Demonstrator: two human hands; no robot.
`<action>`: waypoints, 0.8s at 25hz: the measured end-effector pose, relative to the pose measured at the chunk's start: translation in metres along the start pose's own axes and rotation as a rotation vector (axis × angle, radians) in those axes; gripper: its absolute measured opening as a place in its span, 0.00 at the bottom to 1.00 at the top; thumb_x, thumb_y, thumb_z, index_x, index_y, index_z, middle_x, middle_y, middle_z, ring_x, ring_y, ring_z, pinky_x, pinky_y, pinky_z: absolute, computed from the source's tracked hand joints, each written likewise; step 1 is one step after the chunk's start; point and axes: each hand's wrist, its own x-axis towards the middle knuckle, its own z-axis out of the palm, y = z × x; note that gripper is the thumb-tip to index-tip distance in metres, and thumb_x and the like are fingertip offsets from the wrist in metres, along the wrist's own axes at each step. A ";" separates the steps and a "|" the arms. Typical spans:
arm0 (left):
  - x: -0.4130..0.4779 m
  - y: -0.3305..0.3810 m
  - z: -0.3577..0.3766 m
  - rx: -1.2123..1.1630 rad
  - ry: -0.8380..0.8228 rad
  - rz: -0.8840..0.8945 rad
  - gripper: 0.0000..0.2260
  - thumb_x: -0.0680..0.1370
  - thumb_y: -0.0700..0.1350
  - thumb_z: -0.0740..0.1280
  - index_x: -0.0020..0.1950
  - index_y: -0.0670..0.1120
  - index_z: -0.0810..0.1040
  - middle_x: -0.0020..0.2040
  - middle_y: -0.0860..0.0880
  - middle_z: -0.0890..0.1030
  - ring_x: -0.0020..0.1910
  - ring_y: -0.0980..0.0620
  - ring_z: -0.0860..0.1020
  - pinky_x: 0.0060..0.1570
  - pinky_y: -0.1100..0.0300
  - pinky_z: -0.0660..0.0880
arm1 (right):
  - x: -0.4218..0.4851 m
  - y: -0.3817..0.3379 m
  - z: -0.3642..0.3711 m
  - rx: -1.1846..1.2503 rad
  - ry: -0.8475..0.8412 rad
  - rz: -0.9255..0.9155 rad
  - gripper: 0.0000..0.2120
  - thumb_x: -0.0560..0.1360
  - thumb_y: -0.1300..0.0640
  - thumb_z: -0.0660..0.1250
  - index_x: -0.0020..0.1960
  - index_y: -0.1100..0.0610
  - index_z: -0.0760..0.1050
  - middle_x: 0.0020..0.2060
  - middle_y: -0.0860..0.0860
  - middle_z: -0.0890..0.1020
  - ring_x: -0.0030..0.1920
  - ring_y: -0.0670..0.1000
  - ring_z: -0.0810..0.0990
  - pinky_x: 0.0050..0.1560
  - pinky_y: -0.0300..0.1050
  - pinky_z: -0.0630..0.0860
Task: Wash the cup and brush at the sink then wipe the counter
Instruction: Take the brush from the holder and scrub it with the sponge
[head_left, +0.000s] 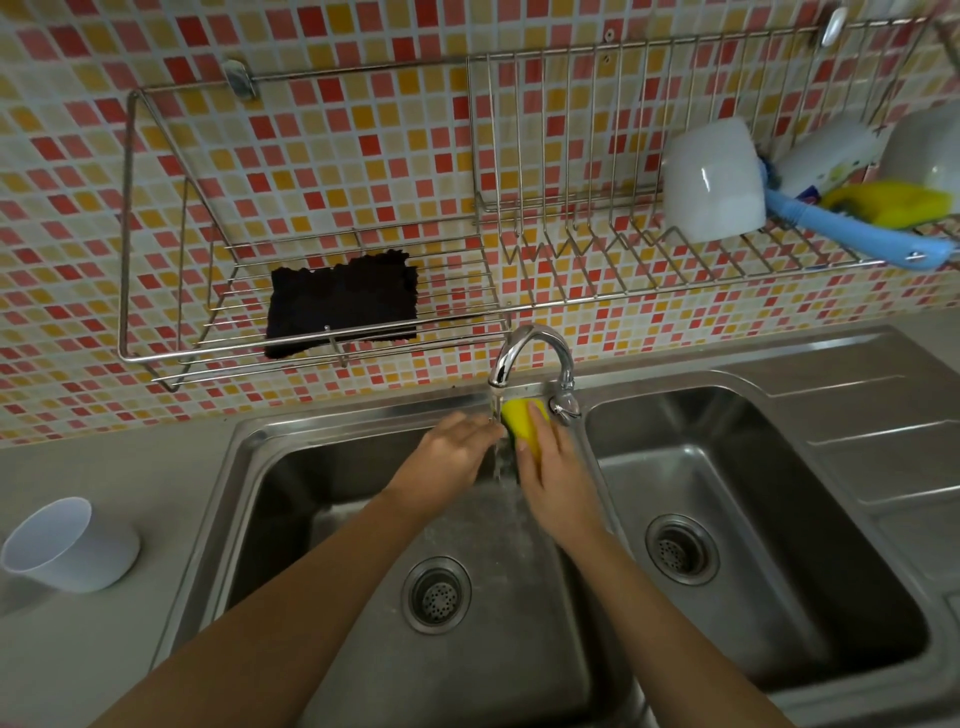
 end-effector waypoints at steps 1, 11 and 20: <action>-0.001 -0.002 0.001 0.000 0.005 0.017 0.13 0.66 0.31 0.73 0.49 0.39 0.82 0.46 0.42 0.85 0.43 0.46 0.83 0.46 0.55 0.80 | 0.000 -0.002 0.000 0.012 -0.007 -0.008 0.24 0.81 0.47 0.51 0.75 0.51 0.54 0.69 0.54 0.67 0.59 0.53 0.74 0.52 0.46 0.73; 0.045 0.020 -0.019 -1.498 0.098 -1.768 0.08 0.79 0.36 0.60 0.42 0.36 0.75 0.31 0.44 0.74 0.28 0.55 0.72 0.22 0.70 0.70 | 0.012 -0.002 -0.002 0.018 0.079 0.074 0.25 0.80 0.48 0.53 0.75 0.50 0.53 0.71 0.55 0.64 0.63 0.55 0.71 0.53 0.46 0.72; 0.040 0.011 -0.023 -1.825 -0.073 -1.863 0.11 0.81 0.37 0.56 0.43 0.33 0.73 0.22 0.44 0.73 0.17 0.56 0.71 0.16 0.70 0.67 | 0.008 -0.005 -0.002 -0.084 0.033 -0.134 0.25 0.79 0.45 0.51 0.75 0.48 0.53 0.71 0.55 0.65 0.62 0.57 0.72 0.53 0.52 0.76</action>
